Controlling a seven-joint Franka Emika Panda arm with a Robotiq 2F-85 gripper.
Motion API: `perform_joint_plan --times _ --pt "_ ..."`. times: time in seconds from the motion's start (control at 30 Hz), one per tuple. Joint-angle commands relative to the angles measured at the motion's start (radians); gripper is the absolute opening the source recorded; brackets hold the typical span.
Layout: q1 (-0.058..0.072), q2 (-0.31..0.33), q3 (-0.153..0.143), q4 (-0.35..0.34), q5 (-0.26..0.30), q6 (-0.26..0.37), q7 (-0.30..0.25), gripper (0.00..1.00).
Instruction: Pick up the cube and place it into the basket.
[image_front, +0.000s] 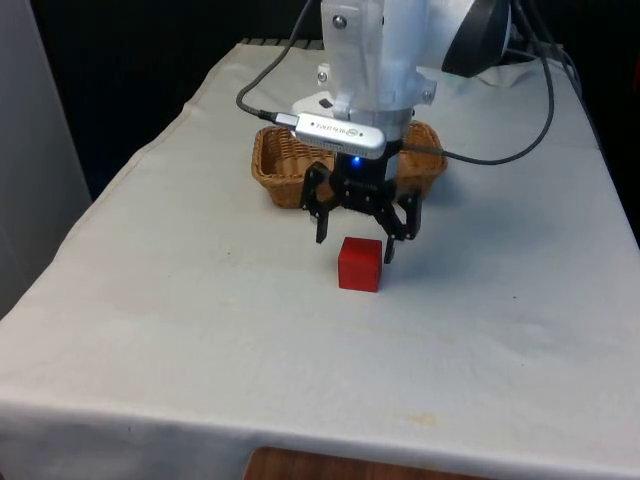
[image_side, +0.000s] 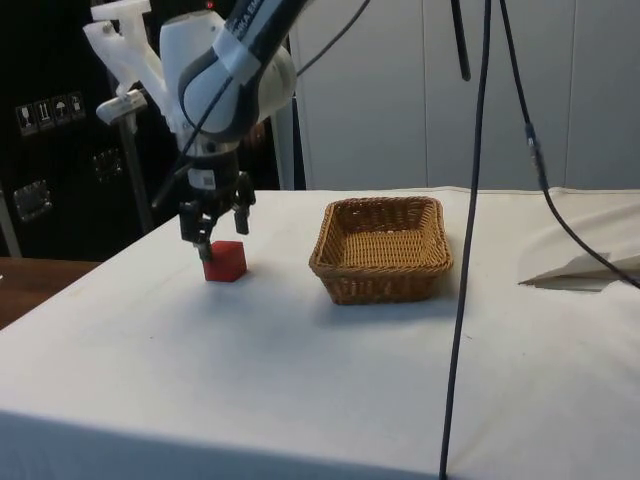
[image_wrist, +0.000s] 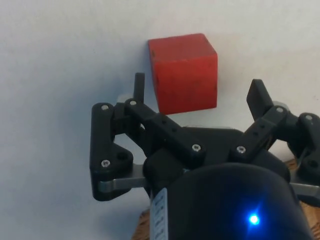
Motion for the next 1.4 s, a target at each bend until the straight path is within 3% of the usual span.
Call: perform_joint_plan --times 0.0,0.23,0.83,0.87,0.93,0.97,1.0,1.07,1.1,1.13,1.17,1.37 --pt "-0.009 0.011 0.011 0.002 0.017 0.017 -0.007 1.0" --pt "0.0 0.028 0.0 0.001 0.014 0.032 0.002 1.0" --pt "0.002 0.044 0.01 0.005 0.021 0.039 0.012 1.0" --pt "0.001 0.045 0.011 0.006 0.021 0.039 0.013 0.97" --pt "0.0 0.047 0.013 0.006 0.022 0.04 0.014 0.79" --pt "0.0 0.047 0.014 0.007 0.022 0.04 0.015 0.68" --pt "-0.001 0.048 0.015 0.007 0.023 0.04 0.016 0.46" --pt "-0.001 0.048 0.016 0.007 0.023 0.041 0.017 0.24" --pt "0.005 0.045 0.008 0.003 0.014 0.034 0.02 0.09" --pt "0.005 0.044 0.009 0.003 0.014 0.034 0.02 0.02" --pt "-0.001 0.049 0.017 0.007 0.023 0.041 0.017 0.02" --pt "-0.002 0.049 0.018 0.007 0.024 0.042 0.018 0.03"
